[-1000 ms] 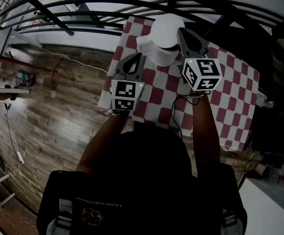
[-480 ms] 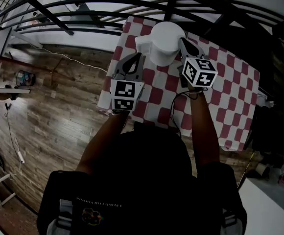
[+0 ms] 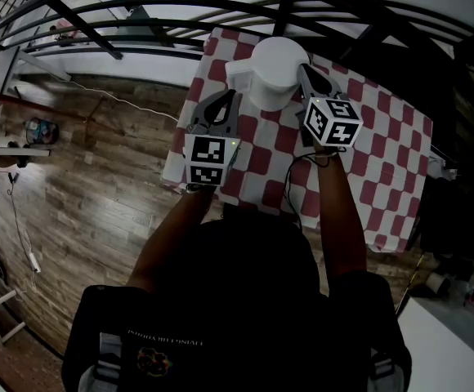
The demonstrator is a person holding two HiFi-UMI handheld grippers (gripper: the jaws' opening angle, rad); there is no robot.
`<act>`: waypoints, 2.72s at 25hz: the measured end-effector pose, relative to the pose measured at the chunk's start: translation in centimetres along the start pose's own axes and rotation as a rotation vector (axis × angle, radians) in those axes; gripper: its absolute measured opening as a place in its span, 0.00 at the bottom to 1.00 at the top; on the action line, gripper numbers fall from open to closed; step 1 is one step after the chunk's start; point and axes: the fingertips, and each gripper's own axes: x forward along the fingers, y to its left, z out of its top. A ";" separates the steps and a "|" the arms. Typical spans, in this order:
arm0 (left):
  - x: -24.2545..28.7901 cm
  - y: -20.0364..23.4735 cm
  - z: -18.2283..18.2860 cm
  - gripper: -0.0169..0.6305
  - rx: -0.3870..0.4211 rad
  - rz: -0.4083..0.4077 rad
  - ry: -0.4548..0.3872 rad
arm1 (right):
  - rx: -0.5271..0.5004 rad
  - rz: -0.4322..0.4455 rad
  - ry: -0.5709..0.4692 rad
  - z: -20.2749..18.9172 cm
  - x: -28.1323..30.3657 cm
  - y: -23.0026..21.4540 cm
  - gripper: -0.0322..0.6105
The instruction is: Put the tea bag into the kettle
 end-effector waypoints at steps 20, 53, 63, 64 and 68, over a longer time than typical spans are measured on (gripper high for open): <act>-2.9 0.2 -1.2 0.03 -0.001 -0.023 0.010 | 0.027 0.005 0.062 -2.5 -4.2 2.2 0.07; -13.1 -5.1 -0.7 0.03 0.018 -0.234 -0.026 | -0.005 -0.020 0.048 -5.3 -20.1 14.3 0.07; -13.0 -8.4 -1.7 0.03 -0.017 -0.238 0.010 | -0.029 0.030 0.080 -5.6 -21.6 13.0 0.07; -12.9 -8.8 -1.7 0.03 -0.018 -0.231 0.014 | -0.029 0.040 0.081 -5.6 -21.8 12.8 0.07; -12.9 -10.4 -1.4 0.03 -0.020 -0.181 0.018 | -0.045 0.100 0.084 -5.8 -22.8 12.0 0.07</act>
